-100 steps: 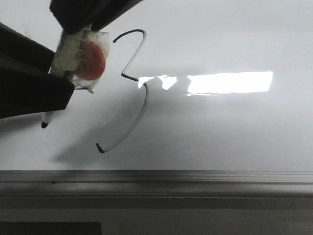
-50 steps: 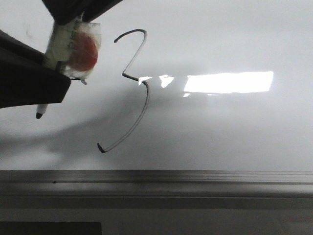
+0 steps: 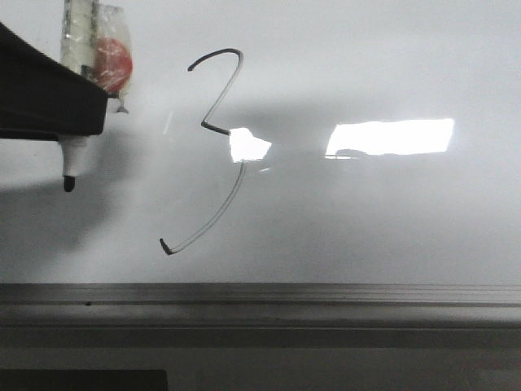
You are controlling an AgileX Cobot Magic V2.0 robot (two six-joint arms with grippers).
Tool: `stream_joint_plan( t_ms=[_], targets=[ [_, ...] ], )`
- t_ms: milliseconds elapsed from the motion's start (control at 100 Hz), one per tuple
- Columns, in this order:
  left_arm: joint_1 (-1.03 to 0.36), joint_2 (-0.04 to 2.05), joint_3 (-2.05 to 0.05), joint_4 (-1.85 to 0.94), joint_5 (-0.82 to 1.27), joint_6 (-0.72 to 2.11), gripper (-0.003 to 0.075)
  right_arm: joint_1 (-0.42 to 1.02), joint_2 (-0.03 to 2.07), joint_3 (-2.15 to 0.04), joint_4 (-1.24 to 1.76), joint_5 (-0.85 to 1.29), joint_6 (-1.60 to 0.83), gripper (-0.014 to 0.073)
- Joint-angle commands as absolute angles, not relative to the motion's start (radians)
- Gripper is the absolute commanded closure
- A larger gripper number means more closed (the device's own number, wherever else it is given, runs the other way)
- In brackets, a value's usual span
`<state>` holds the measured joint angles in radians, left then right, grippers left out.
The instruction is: Write number 3 on whiteboard
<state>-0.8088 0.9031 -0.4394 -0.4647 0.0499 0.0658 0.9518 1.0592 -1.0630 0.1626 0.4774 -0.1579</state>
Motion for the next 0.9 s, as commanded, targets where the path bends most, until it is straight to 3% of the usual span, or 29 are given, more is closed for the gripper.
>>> stream_joint_plan(
  t_ms=[0, 410, 480, 600, 670, 890],
  targets=[
    [-0.764, 0.904, -0.473, -0.539, 0.036, 0.058, 0.0741, 0.947, 1.017, -1.098, 0.169, 0.397, -0.143, -0.0051],
    [-0.631, 0.904, -0.484, -0.539, 0.176, 0.058, 0.0733, 0.947, 1.012, -1.096, 0.192, 0.42, -0.14, -0.0051],
    [-0.631, 0.904, -0.484, -0.539, 0.176, 0.058, 0.0668, 0.947, 1.012, -1.096, 0.194, 0.426, -0.14, -0.0051],
    [-0.631, 0.904, -0.484, -0.539, 0.172, 0.058, 0.0408, 0.947, 1.012, -1.096, 0.194, 0.431, -0.14, -0.0051],
    [-0.631, 0.904, -0.484, -0.539, 0.172, 0.058, 0.0311, 0.947, 1.012, -1.096, 0.194, 0.431, -0.14, -0.0051],
    [-0.631, 0.833, -0.484, -0.5, 0.189, 0.058, 0.0301, 0.947, 1.007, -1.096, 0.184, 0.463, -0.14, -0.0036]
  ],
)
